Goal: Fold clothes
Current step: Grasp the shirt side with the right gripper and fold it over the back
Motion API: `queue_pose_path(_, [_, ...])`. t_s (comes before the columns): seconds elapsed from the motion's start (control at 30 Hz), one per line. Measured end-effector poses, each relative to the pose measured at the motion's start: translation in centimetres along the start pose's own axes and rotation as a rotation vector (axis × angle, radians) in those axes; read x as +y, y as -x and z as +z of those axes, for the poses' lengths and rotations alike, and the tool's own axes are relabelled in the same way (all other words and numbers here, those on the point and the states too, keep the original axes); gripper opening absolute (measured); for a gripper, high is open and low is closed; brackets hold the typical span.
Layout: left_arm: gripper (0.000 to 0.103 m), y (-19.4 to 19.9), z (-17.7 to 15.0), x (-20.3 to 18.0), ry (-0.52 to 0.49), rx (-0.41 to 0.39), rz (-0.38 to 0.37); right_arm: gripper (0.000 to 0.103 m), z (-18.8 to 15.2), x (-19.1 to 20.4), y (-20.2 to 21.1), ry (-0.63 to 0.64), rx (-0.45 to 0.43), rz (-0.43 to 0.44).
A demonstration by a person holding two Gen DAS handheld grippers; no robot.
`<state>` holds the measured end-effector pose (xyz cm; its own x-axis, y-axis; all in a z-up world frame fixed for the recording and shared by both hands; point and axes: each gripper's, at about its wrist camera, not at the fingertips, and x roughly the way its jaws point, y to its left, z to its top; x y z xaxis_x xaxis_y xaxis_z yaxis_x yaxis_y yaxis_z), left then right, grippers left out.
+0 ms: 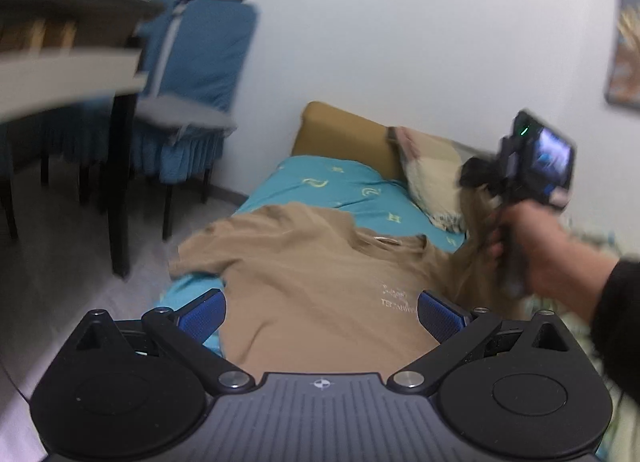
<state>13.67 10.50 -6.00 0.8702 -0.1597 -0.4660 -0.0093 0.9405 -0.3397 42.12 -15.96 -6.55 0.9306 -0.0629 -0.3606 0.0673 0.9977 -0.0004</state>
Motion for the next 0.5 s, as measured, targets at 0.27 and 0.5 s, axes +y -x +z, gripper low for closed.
queue_pose_path(0.27, [0.103, -3.6, -1.1, 3.5, 0.116, 0.099, -0.002, 0.012, -7.8, 9.7, -7.1, 0.114, 0.186, 0.096])
queue_pose_path(0.5, [0.103, -4.8, -1.6, 2.4, 0.091, 0.122, -0.030, 0.089, -9.1, 7.9, -5.0, 0.012, 0.167, 0.216])
